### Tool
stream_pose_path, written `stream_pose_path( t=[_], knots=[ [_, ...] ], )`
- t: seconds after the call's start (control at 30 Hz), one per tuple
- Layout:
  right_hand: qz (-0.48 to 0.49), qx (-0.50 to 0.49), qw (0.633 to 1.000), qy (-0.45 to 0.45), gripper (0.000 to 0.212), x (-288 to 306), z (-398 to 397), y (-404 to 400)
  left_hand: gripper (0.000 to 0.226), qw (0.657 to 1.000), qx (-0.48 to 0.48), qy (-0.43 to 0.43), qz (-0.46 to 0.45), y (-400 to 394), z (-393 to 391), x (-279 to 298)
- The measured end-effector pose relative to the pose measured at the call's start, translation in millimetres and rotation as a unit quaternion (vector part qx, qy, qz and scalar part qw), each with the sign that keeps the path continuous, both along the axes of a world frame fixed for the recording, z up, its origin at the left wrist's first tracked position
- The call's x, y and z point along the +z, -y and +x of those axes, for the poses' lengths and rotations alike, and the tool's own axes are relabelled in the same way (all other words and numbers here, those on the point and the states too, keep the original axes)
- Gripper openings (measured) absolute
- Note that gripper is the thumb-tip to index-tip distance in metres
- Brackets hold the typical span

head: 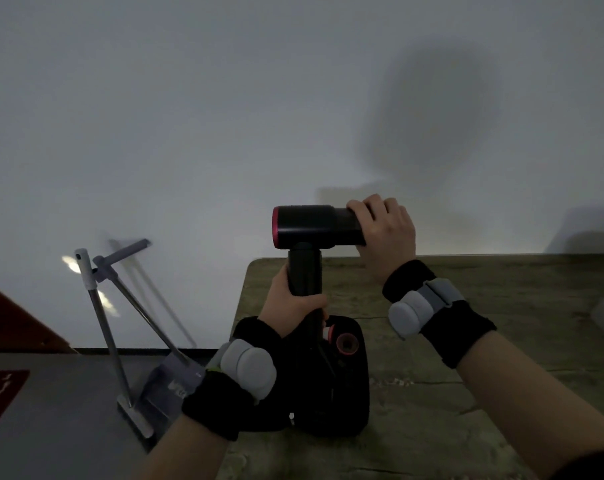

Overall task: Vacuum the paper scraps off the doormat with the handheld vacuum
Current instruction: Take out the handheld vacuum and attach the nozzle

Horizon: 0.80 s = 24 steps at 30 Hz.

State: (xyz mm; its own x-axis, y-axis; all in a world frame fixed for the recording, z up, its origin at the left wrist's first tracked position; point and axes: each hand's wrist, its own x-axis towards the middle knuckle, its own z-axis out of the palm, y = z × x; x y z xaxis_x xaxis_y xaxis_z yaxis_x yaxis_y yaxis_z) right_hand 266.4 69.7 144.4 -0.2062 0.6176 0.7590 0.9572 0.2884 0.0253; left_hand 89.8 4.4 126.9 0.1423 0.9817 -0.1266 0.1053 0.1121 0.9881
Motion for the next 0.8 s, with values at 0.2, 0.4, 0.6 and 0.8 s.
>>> stream_pose_path(
  t=[0.2, 0.4, 0.6, 0.8],
  knots=[
    [-0.28, 0.171, 0.944, -0.045, 0.063, 8.3, 22.1, 7.1, 0.044, 1.0, 0.003, -0.019, 0.0, -0.8, -20.8, -6.7],
    [-0.387, 0.161, 0.902, -0.109, 0.035, 27.0, 23.3, 3.7, 0.045, 1.0, 0.0, -0.008, 0.021, 2.3, -19.2, -11.7],
    [-0.252, 0.091, 0.96, -0.086, 0.032, 9.5, 14.3, 4.9, 0.043, 0.999, 0.022, -0.008, 0.03, 3.3, -9.4, -13.9],
    [-0.15, 0.061, 0.985, -0.064, 0.034, -31.4, -0.9, 9.0, 0.04, 0.999, 0.034, 0.007, -0.025, 10.7, -19.8, -36.4]
  ],
)
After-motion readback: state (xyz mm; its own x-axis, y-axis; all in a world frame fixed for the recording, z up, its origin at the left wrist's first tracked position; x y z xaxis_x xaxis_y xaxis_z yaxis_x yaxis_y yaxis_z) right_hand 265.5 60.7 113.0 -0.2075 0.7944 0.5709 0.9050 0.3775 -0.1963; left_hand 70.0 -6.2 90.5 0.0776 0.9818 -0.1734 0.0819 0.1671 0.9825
